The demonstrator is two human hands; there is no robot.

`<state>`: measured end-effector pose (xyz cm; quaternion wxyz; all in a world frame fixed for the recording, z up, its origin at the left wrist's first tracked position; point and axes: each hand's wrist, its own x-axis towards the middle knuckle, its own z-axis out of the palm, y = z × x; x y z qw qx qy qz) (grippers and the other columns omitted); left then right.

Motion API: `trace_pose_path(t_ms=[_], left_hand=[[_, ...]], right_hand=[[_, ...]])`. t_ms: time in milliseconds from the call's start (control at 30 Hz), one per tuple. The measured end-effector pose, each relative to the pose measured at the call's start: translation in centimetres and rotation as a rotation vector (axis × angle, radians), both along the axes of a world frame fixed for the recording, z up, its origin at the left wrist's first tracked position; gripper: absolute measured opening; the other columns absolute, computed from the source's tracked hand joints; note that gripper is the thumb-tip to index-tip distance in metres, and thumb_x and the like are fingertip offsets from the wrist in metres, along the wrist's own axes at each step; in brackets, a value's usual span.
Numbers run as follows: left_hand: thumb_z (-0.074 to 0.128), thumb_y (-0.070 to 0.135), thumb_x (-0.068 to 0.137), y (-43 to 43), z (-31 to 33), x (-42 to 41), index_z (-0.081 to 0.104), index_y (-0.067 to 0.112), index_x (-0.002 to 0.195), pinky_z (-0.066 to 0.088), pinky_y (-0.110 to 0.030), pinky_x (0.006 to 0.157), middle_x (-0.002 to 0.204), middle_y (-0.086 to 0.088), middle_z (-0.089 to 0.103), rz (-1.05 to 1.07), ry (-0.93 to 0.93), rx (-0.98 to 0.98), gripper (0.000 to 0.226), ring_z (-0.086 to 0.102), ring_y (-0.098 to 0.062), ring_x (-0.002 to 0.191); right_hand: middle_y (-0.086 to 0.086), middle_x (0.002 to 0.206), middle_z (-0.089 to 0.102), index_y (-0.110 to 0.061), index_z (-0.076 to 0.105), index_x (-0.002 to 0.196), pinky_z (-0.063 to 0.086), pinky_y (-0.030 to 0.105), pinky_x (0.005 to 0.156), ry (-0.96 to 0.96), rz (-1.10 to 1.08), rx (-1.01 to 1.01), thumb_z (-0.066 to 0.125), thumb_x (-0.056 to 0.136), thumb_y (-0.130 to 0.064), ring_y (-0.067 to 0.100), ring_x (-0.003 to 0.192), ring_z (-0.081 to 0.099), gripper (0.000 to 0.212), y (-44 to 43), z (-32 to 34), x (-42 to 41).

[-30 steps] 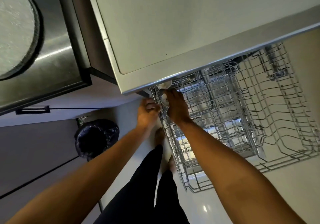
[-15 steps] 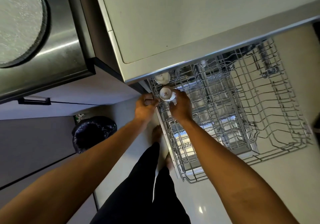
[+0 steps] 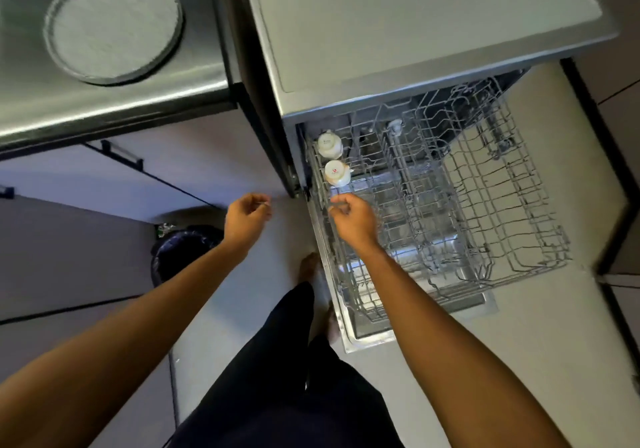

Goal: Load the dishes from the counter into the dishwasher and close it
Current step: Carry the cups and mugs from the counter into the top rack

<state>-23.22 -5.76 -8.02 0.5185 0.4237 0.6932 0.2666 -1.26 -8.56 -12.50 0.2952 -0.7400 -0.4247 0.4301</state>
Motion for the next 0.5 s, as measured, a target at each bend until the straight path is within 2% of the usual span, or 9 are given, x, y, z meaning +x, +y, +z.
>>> trace_pose_path(t_ms=[67, 167, 300, 400, 433, 500], left_hand=[[0.058, 0.006, 0.093, -2.0, 1.3, -3.2, 0.069, 0.021, 0.090, 0.052, -0.032, 0.070, 0.084, -0.008, 0.071, 0.011, 0.031, 0.062, 0.019, 0.065, -0.019, 0.077], [0.061, 0.012, 0.092, -5.0, 3.1, -8.7, 0.070, 0.018, 0.095, 0.055, -0.038, 0.074, 0.088, -0.008, 0.073, 0.045, 0.118, 0.155, 0.011, 0.069, -0.023, 0.082], [0.061, 0.032, 0.081, -9.5, 4.9, -17.2, 0.070, 0.030, 0.094, 0.057, -0.042, 0.079, 0.085, 0.004, 0.073, 0.191, 0.266, 0.218, 0.016, 0.070, -0.020, 0.084], [0.065, 0.024, 0.086, -13.6, 6.8, -22.5, 0.068, 0.034, 0.091, 0.055, -0.032, 0.073, 0.081, 0.005, 0.070, 0.308, 0.338, 0.286, 0.012, 0.065, -0.014, 0.076], [0.065, 0.017, 0.089, -14.8, 7.4, -24.1, 0.067, 0.035, 0.090, 0.053, -0.028, 0.069, 0.080, 0.004, 0.069, 0.337, 0.366, 0.303, 0.018, 0.063, -0.013, 0.073], [0.064, 0.011, 0.092, -17.4, 8.7, -27.7, 0.066, 0.035, 0.092, 0.051, -0.029, 0.062, 0.078, 0.000, 0.068, 0.432, 0.411, 0.340, 0.024, 0.061, -0.017, 0.067]], right_hand=[[-0.013, 0.069, 0.060, -0.025, 0.071, 0.097, 0.049, 0.027, 0.070, 0.014, 0.058, 0.022, 0.069, 0.087, -0.016, 0.008, 0.068, 0.059, 0.013, -0.1, 1.2, -2.3], [-0.011, 0.062, 0.055, -0.029, 0.068, 0.092, 0.042, 0.023, 0.065, 0.016, 0.183, 0.048, 0.069, 0.087, -0.015, 0.003, 0.062, 0.054, 0.015, 0.1, 2.9, -6.8], [-0.010, 0.066, 0.059, -0.027, 0.071, 0.095, 0.048, 0.027, 0.070, -0.005, 0.411, 0.090, 0.070, 0.087, -0.017, 0.011, 0.069, 0.058, 0.013, 0.6, 5.7, -14.9], [-0.006, 0.083, 0.071, -0.027, 0.072, 0.101, 0.049, 0.027, 0.076, -0.029, 0.640, 0.101, 0.069, 0.086, -0.022, 0.015, 0.081, 0.065, 0.015, 0.5, 8.3, -22.1], [-0.005, 0.087, 0.073, -0.027, 0.073, 0.102, 0.049, 0.027, 0.077, -0.042, 0.704, 0.120, 0.069, 0.086, -0.023, 0.016, 0.085, 0.067, 0.017, 0.5, 9.1, -24.5], [-0.005, 0.088, 0.074, -0.028, 0.073, 0.102, 0.050, 0.027, 0.078, -0.055, 0.826, 0.178, 0.069, 0.085, -0.024, 0.016, 0.088, 0.067, 0.018, -0.1, 10.9, -29.9]])
